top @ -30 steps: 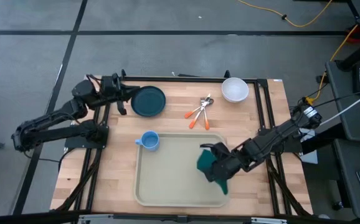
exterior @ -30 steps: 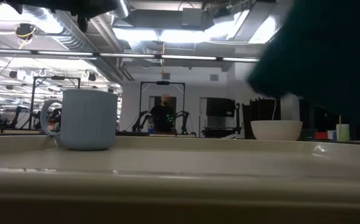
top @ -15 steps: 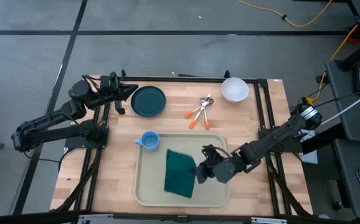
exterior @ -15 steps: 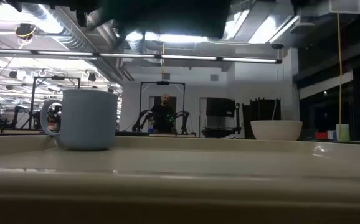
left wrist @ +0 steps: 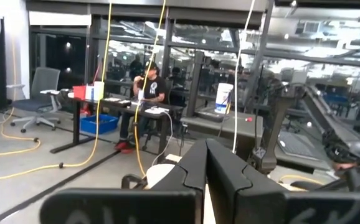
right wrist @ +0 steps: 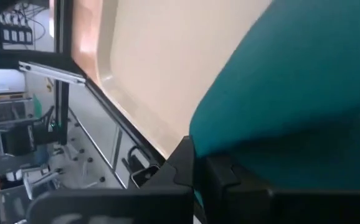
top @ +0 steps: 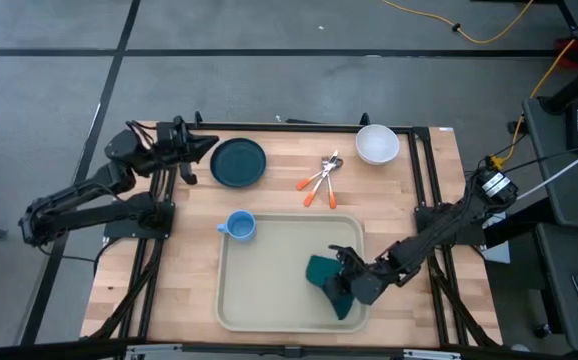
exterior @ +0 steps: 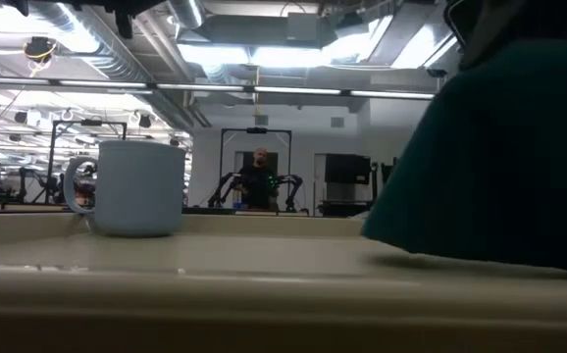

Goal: Set up tray
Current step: Put the dark green napkin on the right of the light brown serving tray

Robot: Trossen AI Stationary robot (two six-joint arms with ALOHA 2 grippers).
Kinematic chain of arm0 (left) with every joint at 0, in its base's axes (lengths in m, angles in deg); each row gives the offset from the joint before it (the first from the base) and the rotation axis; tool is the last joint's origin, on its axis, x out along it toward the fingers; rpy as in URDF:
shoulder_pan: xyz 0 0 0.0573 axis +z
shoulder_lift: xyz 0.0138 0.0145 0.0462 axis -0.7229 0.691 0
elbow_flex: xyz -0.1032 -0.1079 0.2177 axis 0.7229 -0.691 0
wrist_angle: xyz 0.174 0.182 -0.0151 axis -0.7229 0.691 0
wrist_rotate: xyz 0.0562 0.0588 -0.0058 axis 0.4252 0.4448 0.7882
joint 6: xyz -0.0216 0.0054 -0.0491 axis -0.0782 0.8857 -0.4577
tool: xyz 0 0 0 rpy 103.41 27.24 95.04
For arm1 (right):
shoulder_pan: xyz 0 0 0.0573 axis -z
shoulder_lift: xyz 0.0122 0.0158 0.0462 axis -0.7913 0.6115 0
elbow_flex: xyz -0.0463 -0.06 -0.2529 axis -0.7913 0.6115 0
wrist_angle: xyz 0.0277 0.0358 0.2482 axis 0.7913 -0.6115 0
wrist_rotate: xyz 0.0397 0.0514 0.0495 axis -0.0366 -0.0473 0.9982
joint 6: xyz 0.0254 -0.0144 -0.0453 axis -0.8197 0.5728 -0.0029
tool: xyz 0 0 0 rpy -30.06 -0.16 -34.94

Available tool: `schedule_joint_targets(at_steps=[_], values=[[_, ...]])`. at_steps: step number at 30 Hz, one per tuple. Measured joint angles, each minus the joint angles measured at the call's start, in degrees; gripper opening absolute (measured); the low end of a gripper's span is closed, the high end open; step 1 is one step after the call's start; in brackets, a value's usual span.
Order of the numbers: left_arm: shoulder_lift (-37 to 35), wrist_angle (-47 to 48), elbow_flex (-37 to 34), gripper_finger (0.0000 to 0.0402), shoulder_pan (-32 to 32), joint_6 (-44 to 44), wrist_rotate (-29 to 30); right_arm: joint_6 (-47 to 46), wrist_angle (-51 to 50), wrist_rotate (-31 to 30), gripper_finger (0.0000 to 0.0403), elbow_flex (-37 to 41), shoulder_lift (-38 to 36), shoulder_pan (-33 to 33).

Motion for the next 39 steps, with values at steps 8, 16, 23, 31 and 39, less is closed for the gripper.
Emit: schedule_joint_targets(at_steps=[8,16,23,31,39], values=[[-3.3,2.2,0.0,0.0002,0.0,0.2,0.3,-2.1,-6.0,1.7,0.0007,0.0,0.0,-2.5],[-3.5,8.4,0.0,0.0002,0.0,0.6,1.5,-3.3,-13.3,2.9,0.0007,0.0,-0.2,-2.6],[-3.0,8.6,0.0,0.0003,0.0,3.3,2.4,-6.1,-17.3,2.4,0.0007,0.0,-0.2,-1.0],[-3.0,8.6,0.0,0.0004,0.0,1.5,0.1,3.3,-1.0,-7.1,0.0007,-1.0,-1.8,1.1],[-3.0,8.3,0.0,0.0004,0.0,1.9,0.2,-7.8,-15.9,-13.4,0.0007,-0.4,0.1,-1.5]])
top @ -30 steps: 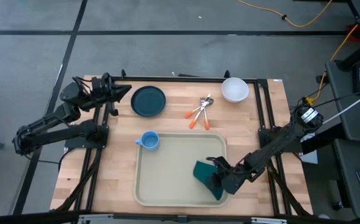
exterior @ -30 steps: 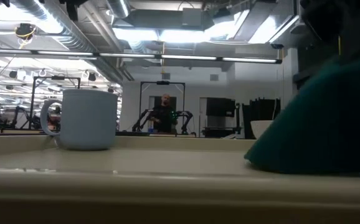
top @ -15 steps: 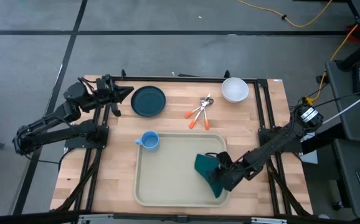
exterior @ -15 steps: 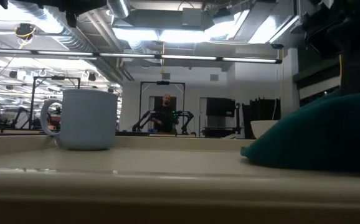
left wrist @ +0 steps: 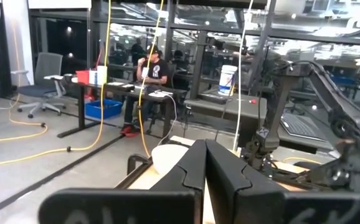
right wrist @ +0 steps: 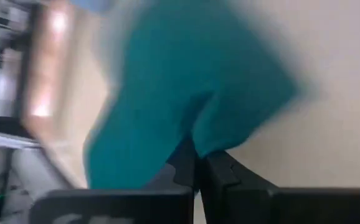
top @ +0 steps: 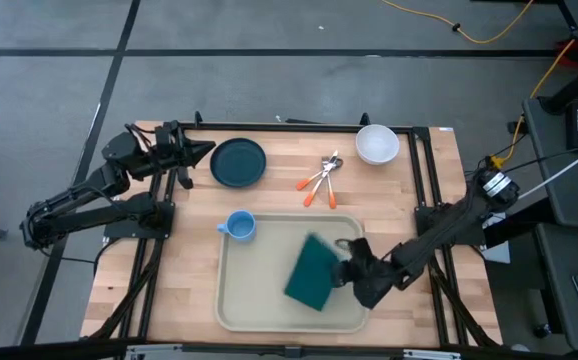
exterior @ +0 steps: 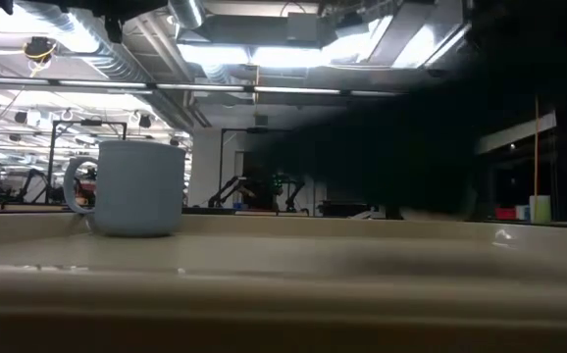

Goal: Set up tray
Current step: Put the dark green napkin on the right of the light brown serving tray

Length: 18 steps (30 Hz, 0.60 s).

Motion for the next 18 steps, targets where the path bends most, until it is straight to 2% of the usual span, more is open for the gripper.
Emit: schedule_joint_targets(at_steps=[2,5,8,18], values=[[0.0,-0.2,0.0,0.0004,0.0,0.0,0.0,-2.6,2.5,3.1,0.0007,3.1,1.5,-0.4],[0.0,-1.2,0.0,0.0001,0.0,-0.5,0.0,-2.6,14.5,6.1,0.0007,8.6,4.9,-0.3],[0.0,-3.5,0.0,0.0002,0.0,-1.2,0.1,-2.7,22.1,8.0,0.0007,10.3,6.1,-0.3],[-0.1,-6.8,0.0,0.0003,0.0,-2.2,1.1,-1.0,18.4,14.2,0.0007,9.8,5.7,-1.6]])
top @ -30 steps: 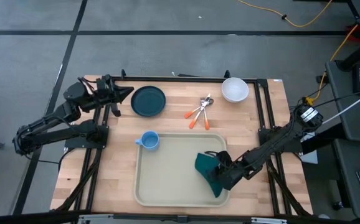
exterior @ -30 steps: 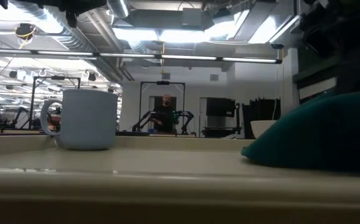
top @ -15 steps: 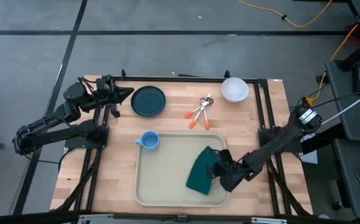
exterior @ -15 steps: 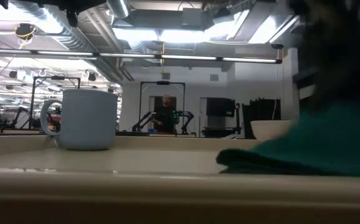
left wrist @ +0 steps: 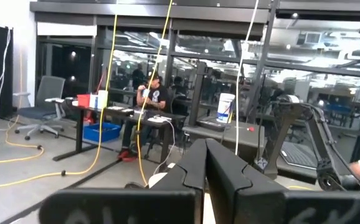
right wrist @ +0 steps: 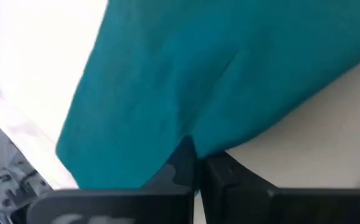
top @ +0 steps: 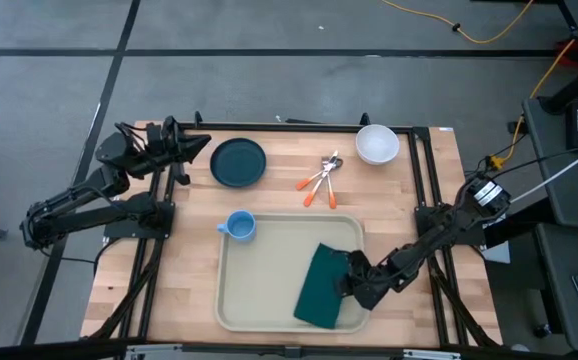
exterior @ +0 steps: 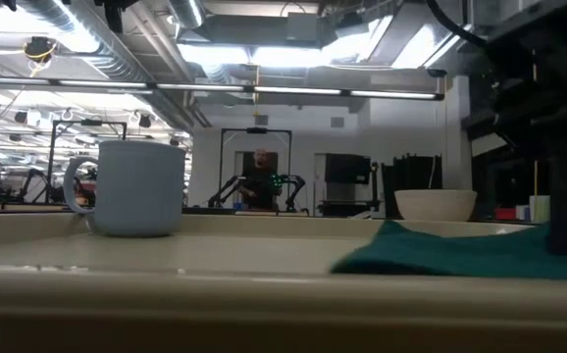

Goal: Set up tray
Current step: Put the dark green napkin on the right of the light brown serving tray

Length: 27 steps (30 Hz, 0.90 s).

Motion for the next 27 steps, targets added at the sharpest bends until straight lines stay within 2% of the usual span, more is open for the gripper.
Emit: schedule_joint_targets(at_steps=[3,16,22,27], values=[[0.0,-0.1,0.0,0.0002,0.0,-0.3,0.0,1.5,-2.3,2.4,0.0007,0.0,0.0,-0.3],[0.0,0.2,0.0,0.0003,0.0,-0.7,0.0,9.0,-5.1,2.0,0.0006,-0.1,-0.4,1.9],[0.0,0.2,0.0,0.0001,0.0,-0.9,-0.1,9.1,-5.8,-6.9,0.0006,0.1,-2.7,2.2],[0.0,0.2,0.0,0.0003,0.0,-0.4,-0.1,9.1,-6.4,-8.3,0.0006,0.1,-4.1,2.1]])
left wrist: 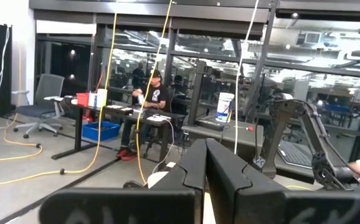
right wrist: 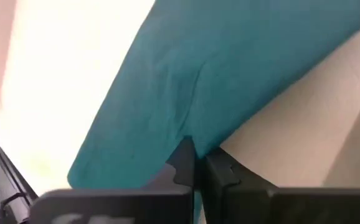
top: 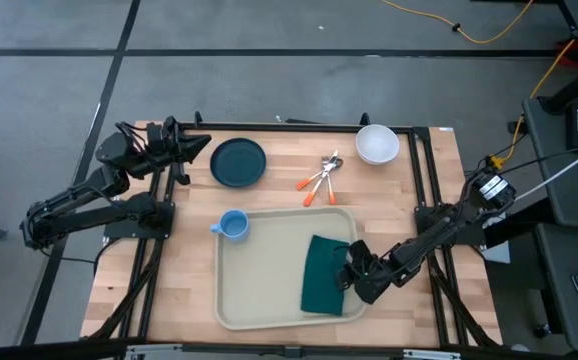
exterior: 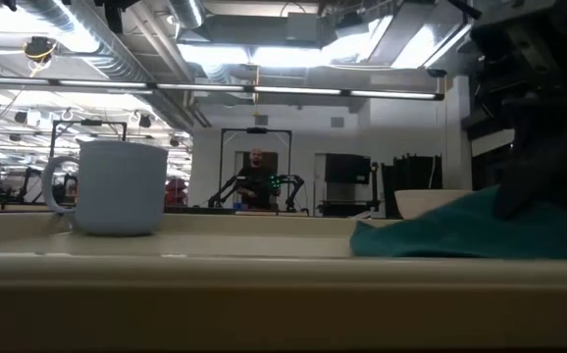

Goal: Set up tray
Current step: Put the dark green napkin on the right of the light brown serving tray

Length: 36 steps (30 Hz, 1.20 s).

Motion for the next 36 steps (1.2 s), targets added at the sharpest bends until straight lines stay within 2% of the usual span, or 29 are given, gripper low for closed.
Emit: schedule_joint_targets(at_steps=[9,16,21,31,36], values=[[0.0,0.0,0.0,0.0004,0.0,0.0,-0.6,-0.2,-1.4,0.1,0.0013,0.0,0.0,0.4],[0.0,0.0,0.0,0.0002,0.0,0.0,-0.6,-0.2,-1.5,0.2,0.0096,0.0,0.0,0.4],[0.0,0.0,0.0,0.0004,0.0,0.0,-0.6,-0.1,-2.1,0.2,0.0127,0.0,0.0,0.4],[0.0,0.0,0.0,0.0005,0.0,0.0,-0.6,0.5,-2.5,-0.1,0.0135,0.0,-0.6,0.5],[0.0,0.0,0.0,0.0001,0.0,0.0,-0.6,1.4,-6.3,-0.2,0.0135,-0.1,-2.3,0.5]])
